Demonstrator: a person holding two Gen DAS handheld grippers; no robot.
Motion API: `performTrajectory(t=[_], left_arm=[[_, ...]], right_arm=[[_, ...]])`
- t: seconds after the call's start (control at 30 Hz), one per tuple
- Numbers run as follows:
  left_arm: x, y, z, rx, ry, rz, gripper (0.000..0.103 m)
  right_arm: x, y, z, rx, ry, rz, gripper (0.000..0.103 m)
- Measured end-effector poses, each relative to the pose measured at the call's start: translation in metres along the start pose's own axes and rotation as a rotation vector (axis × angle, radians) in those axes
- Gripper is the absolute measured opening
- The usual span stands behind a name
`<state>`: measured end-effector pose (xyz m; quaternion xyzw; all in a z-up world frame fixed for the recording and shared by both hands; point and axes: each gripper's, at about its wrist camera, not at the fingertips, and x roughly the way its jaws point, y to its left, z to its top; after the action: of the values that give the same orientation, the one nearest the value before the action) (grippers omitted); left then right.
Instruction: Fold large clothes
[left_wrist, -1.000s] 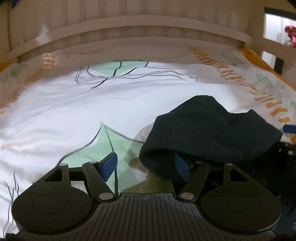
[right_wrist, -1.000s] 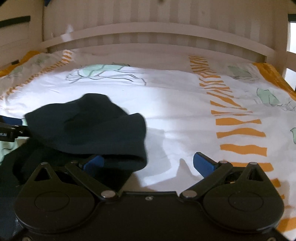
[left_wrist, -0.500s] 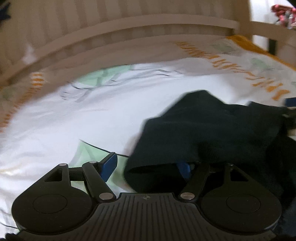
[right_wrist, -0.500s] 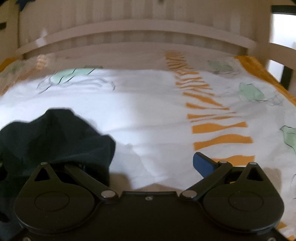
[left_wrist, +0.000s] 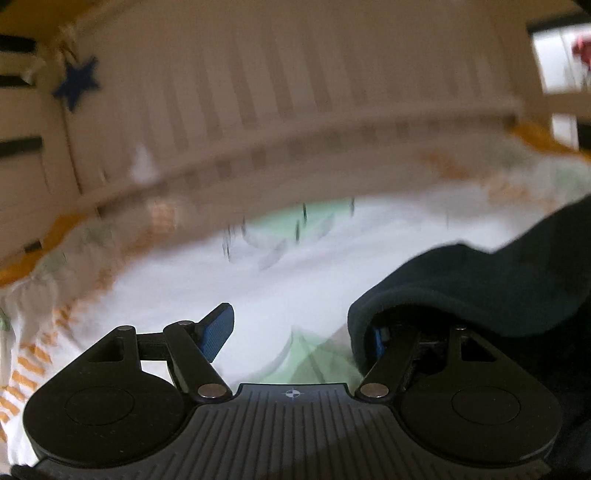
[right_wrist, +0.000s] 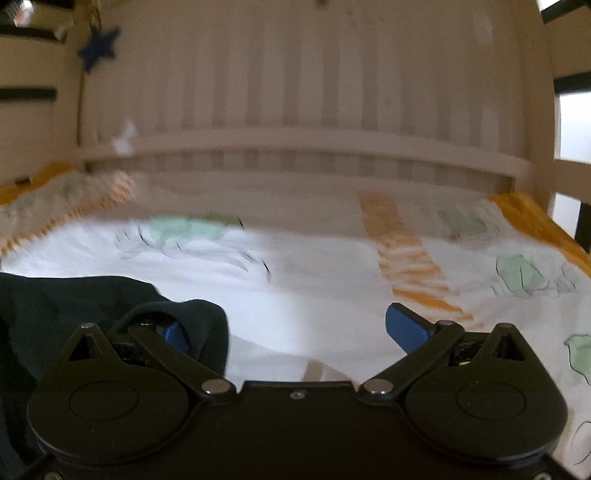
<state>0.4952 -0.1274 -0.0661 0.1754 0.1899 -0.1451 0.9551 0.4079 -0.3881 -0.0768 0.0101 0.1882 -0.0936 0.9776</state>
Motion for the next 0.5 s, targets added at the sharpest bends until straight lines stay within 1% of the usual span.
performTrajectory(t=[0.03,0.07,0.1,0.13,0.17,0.2,0.23,0.33,0.4,0.5], left_arm=[[0.013,-0.001,-0.004,0.015,0.066,-0.022,0.070],[0.024,-0.001,-0.009,0.035,0.124,-0.047,0.070],[0.032,-0.001,-0.015,0.055,0.169,-0.073,0.070],[0.037,-0.002,-0.020,0.072,0.202,-0.103,0.071],[0.038,0.000,-0.024,0.078,0.212,-0.130,0.071],[0.035,0.003,-0.027,0.075,0.200,-0.144,0.071],[0.034,0.006,-0.026,0.071,0.196,-0.155,0.071],[0.028,0.017,-0.020,0.064,0.198,-0.199,0.070],[0.019,0.023,-0.013,0.075,0.177,-0.236,0.070],[0.003,0.031,-0.011,0.108,0.189,-0.317,0.071]], right_arm=[[0.009,-0.003,-0.003,0.003,0.037,-0.008,0.102],[0.021,-0.006,-0.008,0.005,0.096,-0.025,0.102],[0.034,-0.011,-0.015,0.007,0.176,-0.041,0.102],[0.044,-0.016,-0.022,0.015,0.246,-0.031,0.102],[0.051,-0.021,-0.030,0.034,0.308,-0.001,0.102],[0.052,-0.027,-0.037,0.068,0.318,0.032,0.102],[0.049,-0.033,-0.039,0.103,0.301,0.055,0.102],[0.043,-0.043,-0.035,0.156,0.293,0.123,0.102],[0.035,-0.045,-0.030,0.147,0.285,0.160,0.102],[0.022,-0.045,-0.025,0.090,0.314,0.230,0.102]])
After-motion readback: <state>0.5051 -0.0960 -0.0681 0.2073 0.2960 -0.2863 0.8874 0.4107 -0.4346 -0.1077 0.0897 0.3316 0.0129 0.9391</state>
